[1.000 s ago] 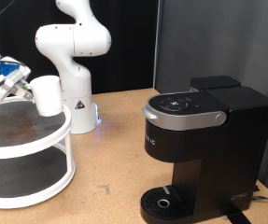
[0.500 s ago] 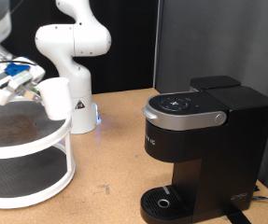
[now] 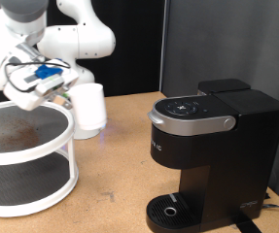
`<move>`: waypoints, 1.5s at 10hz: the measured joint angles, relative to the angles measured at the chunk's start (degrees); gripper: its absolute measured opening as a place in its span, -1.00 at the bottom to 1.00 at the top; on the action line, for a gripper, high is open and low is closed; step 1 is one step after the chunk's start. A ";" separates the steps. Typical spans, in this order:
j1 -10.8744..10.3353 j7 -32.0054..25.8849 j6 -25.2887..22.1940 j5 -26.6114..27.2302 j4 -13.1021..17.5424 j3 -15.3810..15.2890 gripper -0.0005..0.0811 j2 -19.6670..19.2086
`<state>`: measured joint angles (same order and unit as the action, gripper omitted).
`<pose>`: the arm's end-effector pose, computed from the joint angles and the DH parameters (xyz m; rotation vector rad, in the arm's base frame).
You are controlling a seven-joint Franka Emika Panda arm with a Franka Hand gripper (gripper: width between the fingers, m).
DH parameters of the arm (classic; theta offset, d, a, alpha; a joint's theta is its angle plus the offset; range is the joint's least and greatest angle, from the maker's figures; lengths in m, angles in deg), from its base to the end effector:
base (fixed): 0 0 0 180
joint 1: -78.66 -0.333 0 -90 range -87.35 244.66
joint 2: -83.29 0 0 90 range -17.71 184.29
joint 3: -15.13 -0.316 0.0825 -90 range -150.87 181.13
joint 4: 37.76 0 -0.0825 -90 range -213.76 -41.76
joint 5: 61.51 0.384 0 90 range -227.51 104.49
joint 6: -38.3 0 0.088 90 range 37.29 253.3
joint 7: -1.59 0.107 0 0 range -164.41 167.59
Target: Make a cup of coffee with the keurig machine
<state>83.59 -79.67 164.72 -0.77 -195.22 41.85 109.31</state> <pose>0.3346 -0.1568 0.3493 -2.2781 -0.1876 -0.8738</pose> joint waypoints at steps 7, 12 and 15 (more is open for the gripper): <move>-3.37 0.89 5.23 3.23 -0.85 -5.86 -0.83 -2.79; -8.39 -10.28 12.13 16.73 -0.21 -8.78 -0.83 -13.99; -9.49 -16.24 12.91 23.66 1.59 -9.98 -0.83 -20.52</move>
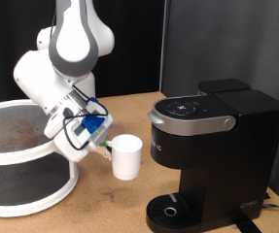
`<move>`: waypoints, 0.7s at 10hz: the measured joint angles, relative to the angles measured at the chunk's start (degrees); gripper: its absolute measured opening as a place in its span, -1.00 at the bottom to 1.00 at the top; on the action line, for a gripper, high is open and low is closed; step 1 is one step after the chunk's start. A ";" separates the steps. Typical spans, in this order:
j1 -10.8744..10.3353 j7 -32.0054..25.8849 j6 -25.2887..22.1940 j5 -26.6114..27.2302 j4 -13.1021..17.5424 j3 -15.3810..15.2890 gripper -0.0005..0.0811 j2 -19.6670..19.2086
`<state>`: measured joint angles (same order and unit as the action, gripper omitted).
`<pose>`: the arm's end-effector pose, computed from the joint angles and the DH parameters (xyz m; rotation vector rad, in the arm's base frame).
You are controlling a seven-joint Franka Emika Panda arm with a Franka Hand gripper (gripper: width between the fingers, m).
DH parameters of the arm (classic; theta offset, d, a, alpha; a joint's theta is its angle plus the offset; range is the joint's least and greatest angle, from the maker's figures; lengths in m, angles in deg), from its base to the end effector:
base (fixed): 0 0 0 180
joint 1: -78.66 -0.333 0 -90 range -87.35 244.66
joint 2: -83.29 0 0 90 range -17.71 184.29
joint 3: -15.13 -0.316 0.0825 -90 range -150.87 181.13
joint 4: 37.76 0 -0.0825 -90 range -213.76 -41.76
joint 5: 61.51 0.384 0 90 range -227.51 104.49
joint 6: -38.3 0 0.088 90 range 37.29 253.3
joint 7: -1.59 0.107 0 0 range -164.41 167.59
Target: Make a cup of coffee with the keurig machine
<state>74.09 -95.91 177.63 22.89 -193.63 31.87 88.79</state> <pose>0.3739 -0.0745 0.2405 -2.4234 -0.2473 -0.7378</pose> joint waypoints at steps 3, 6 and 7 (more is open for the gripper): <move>-0.15 -4.57 0.32 6.01 2.59 -0.96 -0.83 -5.39; -0.25 -8.55 0.57 12.30 5.71 -2.60 -0.83 -9.67; -0.41 -9.81 0.30 14.02 6.70 -3.34 -0.83 -10.84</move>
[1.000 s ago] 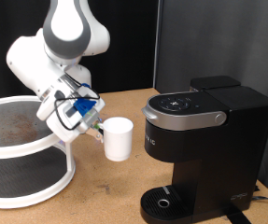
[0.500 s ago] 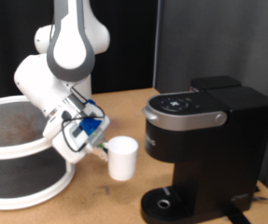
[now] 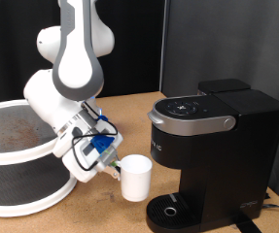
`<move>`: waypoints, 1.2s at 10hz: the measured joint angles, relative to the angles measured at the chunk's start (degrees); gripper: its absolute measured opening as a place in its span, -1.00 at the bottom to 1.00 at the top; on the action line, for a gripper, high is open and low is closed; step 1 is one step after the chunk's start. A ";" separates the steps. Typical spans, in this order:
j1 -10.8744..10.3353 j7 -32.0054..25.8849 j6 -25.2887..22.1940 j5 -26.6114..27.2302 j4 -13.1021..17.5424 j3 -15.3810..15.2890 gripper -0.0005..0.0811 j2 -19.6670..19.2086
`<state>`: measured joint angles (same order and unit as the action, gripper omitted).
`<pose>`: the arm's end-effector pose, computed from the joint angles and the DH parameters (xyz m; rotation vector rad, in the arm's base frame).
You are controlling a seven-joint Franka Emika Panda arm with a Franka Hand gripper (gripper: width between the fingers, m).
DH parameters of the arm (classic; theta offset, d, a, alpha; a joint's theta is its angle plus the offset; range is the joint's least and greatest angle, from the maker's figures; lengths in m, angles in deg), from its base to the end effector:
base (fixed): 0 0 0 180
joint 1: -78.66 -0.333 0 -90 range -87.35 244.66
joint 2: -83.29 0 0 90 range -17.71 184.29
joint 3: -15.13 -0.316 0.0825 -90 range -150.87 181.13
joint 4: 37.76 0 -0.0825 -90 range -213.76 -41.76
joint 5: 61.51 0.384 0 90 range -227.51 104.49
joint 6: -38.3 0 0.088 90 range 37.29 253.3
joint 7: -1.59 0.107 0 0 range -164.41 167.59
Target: Make a cup of coffee with the keurig machine
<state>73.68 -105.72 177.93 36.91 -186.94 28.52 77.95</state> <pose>0.4070 -0.0603 0.2049 -2.4312 -0.2217 -0.8096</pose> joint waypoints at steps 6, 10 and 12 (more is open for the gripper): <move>-1.86 -3.81 0.26 7.03 2.08 -5.29 -0.83 -3.36; -3.35 -6.23 2.49 12.77 3.74 -7.97 -0.83 -5.92; -3.50 -7.25 2.92 14.37 4.88 -8.46 -0.83 -7.62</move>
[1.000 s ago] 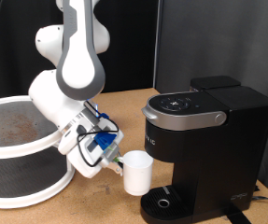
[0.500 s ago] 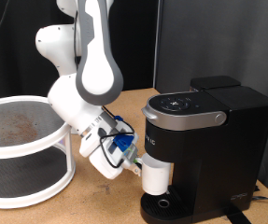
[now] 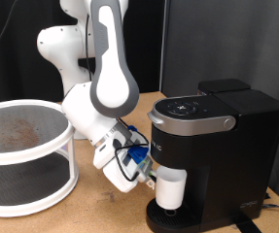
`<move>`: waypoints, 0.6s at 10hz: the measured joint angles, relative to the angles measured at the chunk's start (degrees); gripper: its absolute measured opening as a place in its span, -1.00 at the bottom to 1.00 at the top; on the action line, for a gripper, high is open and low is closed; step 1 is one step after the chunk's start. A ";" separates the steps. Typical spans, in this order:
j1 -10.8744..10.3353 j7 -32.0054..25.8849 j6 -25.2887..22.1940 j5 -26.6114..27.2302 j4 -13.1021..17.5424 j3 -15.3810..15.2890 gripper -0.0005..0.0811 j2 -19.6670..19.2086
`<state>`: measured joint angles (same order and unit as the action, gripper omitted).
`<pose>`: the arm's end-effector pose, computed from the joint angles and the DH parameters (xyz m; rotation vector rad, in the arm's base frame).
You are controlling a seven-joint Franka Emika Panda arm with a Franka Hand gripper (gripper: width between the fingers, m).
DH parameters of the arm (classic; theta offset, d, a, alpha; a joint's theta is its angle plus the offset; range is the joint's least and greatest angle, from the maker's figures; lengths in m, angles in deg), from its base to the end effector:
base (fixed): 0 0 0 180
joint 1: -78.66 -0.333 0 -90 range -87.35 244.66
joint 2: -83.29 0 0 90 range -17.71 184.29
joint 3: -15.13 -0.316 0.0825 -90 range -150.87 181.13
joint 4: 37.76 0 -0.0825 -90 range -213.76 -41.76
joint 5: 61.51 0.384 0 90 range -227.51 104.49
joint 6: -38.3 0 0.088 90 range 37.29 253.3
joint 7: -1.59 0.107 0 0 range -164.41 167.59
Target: Make a cup of coffee with the keurig machine
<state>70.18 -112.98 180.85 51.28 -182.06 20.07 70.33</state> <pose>0.4273 0.0198 0.1722 -2.4124 -0.2791 -0.8118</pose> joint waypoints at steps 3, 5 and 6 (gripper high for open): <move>-0.01 -0.65 0.16 0.93 1.74 -0.06 -0.83 -2.70; 0.00 -1.31 0.16 1.60 2.56 -0.06 -0.83 -3.96; 0.04 -1.34 0.14 1.62 2.66 -0.05 -0.65 -4.12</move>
<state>70.22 -114.32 181.00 52.90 -179.39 20.02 66.21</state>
